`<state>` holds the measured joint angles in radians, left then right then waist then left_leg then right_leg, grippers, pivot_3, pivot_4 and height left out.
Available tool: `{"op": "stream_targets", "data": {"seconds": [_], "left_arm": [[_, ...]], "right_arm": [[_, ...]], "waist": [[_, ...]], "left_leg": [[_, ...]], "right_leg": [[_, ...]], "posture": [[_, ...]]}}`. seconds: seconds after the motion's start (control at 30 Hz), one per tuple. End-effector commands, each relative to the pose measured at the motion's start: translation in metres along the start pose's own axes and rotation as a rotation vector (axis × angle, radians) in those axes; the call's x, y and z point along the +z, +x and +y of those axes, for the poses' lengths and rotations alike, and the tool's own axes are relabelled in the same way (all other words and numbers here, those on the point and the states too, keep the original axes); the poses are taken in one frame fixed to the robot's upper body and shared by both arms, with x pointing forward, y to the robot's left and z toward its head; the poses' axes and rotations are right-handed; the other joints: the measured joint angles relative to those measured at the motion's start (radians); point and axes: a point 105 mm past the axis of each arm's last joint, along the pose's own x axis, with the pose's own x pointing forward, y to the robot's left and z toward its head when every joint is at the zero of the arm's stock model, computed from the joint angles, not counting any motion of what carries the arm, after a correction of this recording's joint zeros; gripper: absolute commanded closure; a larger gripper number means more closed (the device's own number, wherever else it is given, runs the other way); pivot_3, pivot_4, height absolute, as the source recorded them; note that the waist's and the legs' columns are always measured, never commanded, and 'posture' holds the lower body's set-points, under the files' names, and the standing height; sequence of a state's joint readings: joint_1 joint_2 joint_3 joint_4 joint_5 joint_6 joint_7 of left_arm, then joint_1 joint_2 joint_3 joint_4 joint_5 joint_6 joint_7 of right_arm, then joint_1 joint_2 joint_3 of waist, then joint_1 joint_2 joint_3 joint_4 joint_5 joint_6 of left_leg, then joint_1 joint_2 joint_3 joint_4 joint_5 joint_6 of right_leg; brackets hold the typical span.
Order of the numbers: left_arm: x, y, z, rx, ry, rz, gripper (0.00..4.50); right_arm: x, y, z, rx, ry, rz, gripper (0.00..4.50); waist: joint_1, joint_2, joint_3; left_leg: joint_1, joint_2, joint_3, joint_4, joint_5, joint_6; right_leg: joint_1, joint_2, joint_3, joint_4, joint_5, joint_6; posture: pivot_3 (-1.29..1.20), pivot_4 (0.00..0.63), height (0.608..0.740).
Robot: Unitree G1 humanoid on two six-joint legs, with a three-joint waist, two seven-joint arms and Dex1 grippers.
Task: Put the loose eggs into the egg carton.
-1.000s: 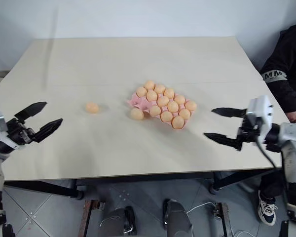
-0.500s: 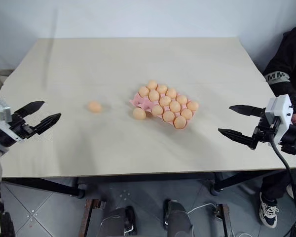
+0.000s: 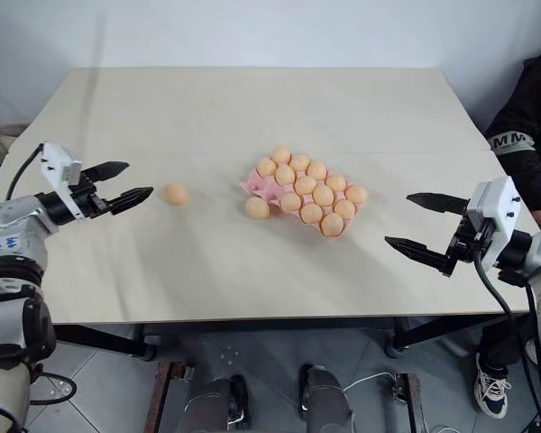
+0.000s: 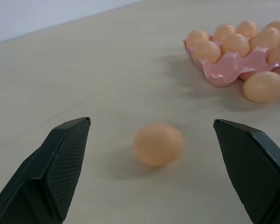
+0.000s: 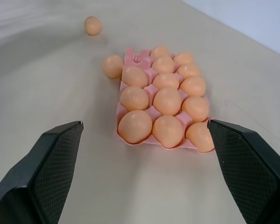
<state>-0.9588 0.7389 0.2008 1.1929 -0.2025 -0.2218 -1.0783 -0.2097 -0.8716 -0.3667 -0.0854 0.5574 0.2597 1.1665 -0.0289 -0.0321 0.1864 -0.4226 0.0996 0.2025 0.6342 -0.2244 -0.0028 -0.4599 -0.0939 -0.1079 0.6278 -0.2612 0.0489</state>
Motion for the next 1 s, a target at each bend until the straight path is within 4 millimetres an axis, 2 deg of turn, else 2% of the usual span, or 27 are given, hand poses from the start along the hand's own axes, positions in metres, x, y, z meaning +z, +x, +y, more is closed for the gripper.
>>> {"op": "stream_targets", "data": {"seconds": [0.03, 0.23, 0.33, 0.5, 0.63, 0.8, 1.0], "left_arm": [[0.006, 0.012, 0.003, 0.028, 0.030, 0.017, 0.00], [0.003, 0.028, -0.007, 0.007, 0.029, 0.012, 0.00], [0.010, 0.039, -0.020, -0.074, 0.041, -0.029, 0.00], [0.022, 0.065, -0.062, -0.317, 0.065, -0.098, 0.00], [0.022, 0.082, -0.082, -0.379, 0.048, -0.107, 0.00], [0.013, 0.106, -0.111, -0.419, 0.016, -0.075, 0.00], [-0.005, 0.125, -0.126, -0.361, -0.038, -0.019, 0.00]], "right_arm": [[0.014, -0.004, 0.002, -0.033, -0.036, -0.048, 0.04], [0.013, -0.004, 0.007, -0.050, -0.026, -0.047, 0.04], [0.012, -0.004, 0.007, -0.055, -0.024, -0.044, 0.04], [0.012, -0.004, 0.006, -0.062, -0.022, -0.040, 0.04], [0.011, -0.002, 0.005, -0.062, -0.020, -0.040, 0.04], [0.010, 0.000, 0.004, -0.062, -0.022, -0.042, 0.04], [0.010, -0.001, 0.004, -0.072, -0.023, -0.041, 0.04]], "waist": [[0.001, 0.000, 0.000], [0.000, 0.000, 0.000], [0.001, 0.000, 0.000], [0.003, 0.000, 0.000], [0.001, 0.000, 0.000], [-0.001, 0.000, 0.000], [0.000, -0.001, 0.000]], "left_leg": [[0.000, 0.000, 0.000, 0.001, 0.000, 0.000], [0.000, 0.000, 0.000, 0.003, 0.000, 0.000], [0.000, 0.000, 0.000, 0.003, 0.000, 0.001], [0.000, 0.000, -0.001, 0.004, 0.000, 0.002], [0.000, 0.000, -0.001, 0.008, -0.001, 0.003], [0.001, 0.001, -0.004, 0.013, -0.002, 0.005], [0.001, 0.000, -0.005, 0.015, -0.003, 0.004]], "right_leg": [[0.000, 0.000, 0.000, 0.000, 0.000, 0.000], [0.001, 0.000, 0.000, 0.001, 0.001, 0.001], [0.001, 0.000, 0.000, 0.001, 0.001, 0.001], [0.002, 0.000, 0.000, 0.001, 0.001, 0.001], [0.006, 0.000, -0.003, 0.000, 0.001, 0.002], [0.009, 0.000, -0.003, 0.000, 0.002, 0.003], [0.011, -0.001, -0.002, -0.001, 0.002, 0.004]], "posture": [[0.00, 0.150, 0.740], [0.00, 0.150, 0.740], [0.00, 0.150, 0.740], [0.00, 0.150, 0.740], [0.00, 0.150, 0.740], [0.00, 0.150, 0.740], [0.00, 0.150, 0.740]]}}
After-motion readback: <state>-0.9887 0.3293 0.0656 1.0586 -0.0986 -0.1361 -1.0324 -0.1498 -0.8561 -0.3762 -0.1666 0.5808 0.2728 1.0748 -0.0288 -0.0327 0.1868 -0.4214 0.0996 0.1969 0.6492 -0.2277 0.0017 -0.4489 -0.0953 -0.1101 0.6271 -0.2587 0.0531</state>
